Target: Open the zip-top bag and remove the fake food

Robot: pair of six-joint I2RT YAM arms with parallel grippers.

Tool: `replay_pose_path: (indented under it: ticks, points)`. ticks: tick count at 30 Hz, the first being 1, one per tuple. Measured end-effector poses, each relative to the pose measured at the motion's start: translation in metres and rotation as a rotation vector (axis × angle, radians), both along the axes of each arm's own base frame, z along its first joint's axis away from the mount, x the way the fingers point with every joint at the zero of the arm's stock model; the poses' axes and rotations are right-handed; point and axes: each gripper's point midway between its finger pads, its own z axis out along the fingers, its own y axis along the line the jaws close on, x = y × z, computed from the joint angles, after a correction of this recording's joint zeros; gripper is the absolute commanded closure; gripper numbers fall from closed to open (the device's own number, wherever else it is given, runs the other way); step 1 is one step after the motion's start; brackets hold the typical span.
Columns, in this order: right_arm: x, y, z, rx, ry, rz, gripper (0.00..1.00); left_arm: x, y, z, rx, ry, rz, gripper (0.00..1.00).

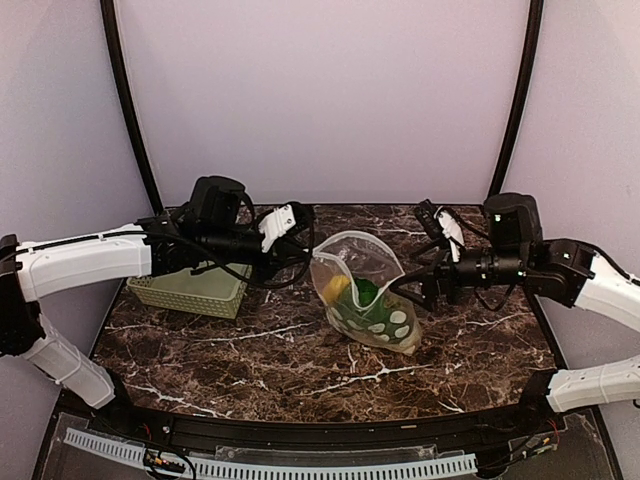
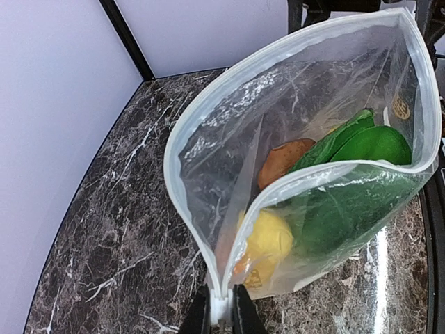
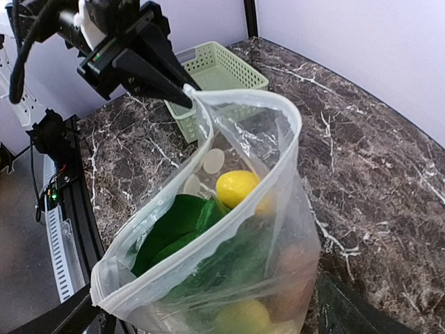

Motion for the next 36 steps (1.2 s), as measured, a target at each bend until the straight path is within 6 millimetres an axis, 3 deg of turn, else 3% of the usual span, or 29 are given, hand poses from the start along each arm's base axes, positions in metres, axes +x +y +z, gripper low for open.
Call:
replay_pose_path:
  ticks: [5, 9, 19, 23, 28, 33, 36]
  points:
    - [0.006, 0.006, 0.034, -0.014, 0.003, -0.001, 0.01, -0.007, -0.003, 0.003, -0.001, -0.016, -0.024, 0.97]
    - [0.006, 0.017, 0.043, -0.025, 0.017, 0.049, 0.01, -0.013, -0.007, 0.003, 0.003, -0.020, -0.043, 0.97]
    - [-0.015, 0.000, 0.012, -0.091, 0.080, 0.065, 0.01, -0.007, -0.002, 0.002, 0.015, -0.040, 0.003, 0.99]
    - [-0.030, -0.008, -0.011, -0.096, 0.142, 0.077, 0.01, -0.006, 0.002, 0.007, 0.012, -0.058, 0.019, 0.99]
    - [-0.059, -0.001, -0.049, -0.153, 0.268, 0.148, 0.01, -0.003, 0.005, 0.008, 0.023, -0.076, 0.030, 0.99]
    - [-0.068, 0.000, -0.044, -0.162, 0.284, 0.158, 0.01, -0.004, 0.005, 0.007, 0.027, -0.082, 0.023, 0.99]
    - [-0.059, 0.001, -0.013, -0.135, 0.229, 0.127, 0.01, -0.005, 0.006, 0.008, 0.027, -0.088, 0.016, 0.99]
